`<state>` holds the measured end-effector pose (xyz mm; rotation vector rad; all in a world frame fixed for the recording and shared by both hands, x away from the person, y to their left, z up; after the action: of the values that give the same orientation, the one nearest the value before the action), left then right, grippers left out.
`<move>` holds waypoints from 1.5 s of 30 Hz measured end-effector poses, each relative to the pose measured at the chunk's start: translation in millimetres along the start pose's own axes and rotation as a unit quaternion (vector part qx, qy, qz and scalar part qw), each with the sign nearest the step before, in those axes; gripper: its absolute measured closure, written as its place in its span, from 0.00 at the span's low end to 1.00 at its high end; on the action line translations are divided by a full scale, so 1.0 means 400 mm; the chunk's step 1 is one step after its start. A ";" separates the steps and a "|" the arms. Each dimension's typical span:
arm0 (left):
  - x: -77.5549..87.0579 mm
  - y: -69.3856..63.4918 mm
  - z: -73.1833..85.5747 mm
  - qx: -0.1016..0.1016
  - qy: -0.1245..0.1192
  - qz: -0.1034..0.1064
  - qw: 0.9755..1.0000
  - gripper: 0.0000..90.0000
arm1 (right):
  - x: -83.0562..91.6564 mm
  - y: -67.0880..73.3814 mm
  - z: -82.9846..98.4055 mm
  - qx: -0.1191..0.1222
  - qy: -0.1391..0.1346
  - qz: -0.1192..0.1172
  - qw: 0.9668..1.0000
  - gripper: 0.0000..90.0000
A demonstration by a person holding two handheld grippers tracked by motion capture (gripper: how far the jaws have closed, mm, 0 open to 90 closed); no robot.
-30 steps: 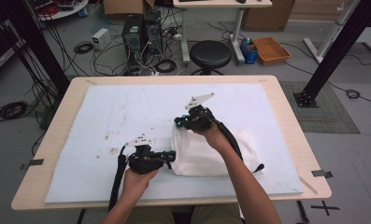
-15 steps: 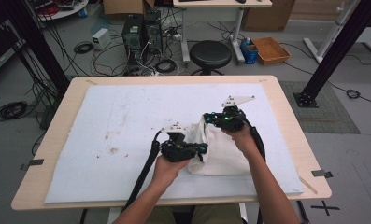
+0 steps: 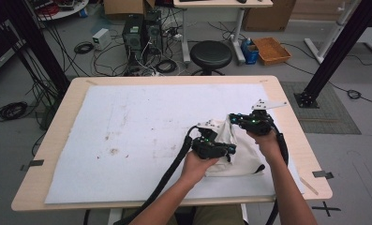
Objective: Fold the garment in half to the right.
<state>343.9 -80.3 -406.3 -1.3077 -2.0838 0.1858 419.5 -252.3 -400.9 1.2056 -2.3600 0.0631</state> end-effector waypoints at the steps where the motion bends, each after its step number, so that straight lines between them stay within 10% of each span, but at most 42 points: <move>1: -0.008 -0.004 -0.003 0.001 0.002 0.001 1.000 0.94 | 0.008 -0.006 0.003 -0.001 -0.001 0.003 1.000 0.97; 15: -0.122 -0.027 -0.032 0.001 0.007 -0.018 1.000 0.79 | 0.060 -0.074 0.060 -0.042 0.027 0.065 0.997 0.91; 18: -0.084 0.002 -0.034 -0.008 -0.007 -0.043 0.999 0.63 | 0.077 -0.083 0.076 -0.063 0.025 0.087 0.994 0.66; 22: -0.010 0.055 -0.028 -0.018 -0.030 -0.090 0.995 0.49 | 0.118 -0.072 0.097 -0.066 0.012 0.108 0.992 0.60; 29: 0.145 0.177 0.027 -0.018 -0.056 -0.169 0.984 0.41 | 0.153 0.043 0.155 -0.006 0.069 0.083 0.994 0.73; 33: 0.214 0.230 0.056 -0.006 -0.062 -0.197 0.978 0.41 | 0.149 0.101 0.214 0.040 0.137 0.054 0.988 0.82; 36: 0.253 0.252 0.070 -0.001 -0.067 -0.212 0.975 0.41 | 0.158 0.105 0.256 0.041 0.169 0.057 0.983 0.83; 45: 0.310 0.279 0.099 0.004 -0.075 -0.229 0.971 0.41 | 0.218 0.105 0.294 0.009 0.151 0.042 0.988 0.77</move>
<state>369.2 87.5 -429.9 -0.7956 -2.4469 0.0897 296.9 -322.0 -458.7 1.0234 -2.1461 0.2758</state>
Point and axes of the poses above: each handheld gripper's, and its own axes: x roughly backward along the jaws, z roughly out of its underside, y roughly to its left, the point moved 3 cm from there along -x, roughly forward along the jaws, and after that the axes turned 5 degrees about -z, right-handed, at the moved point
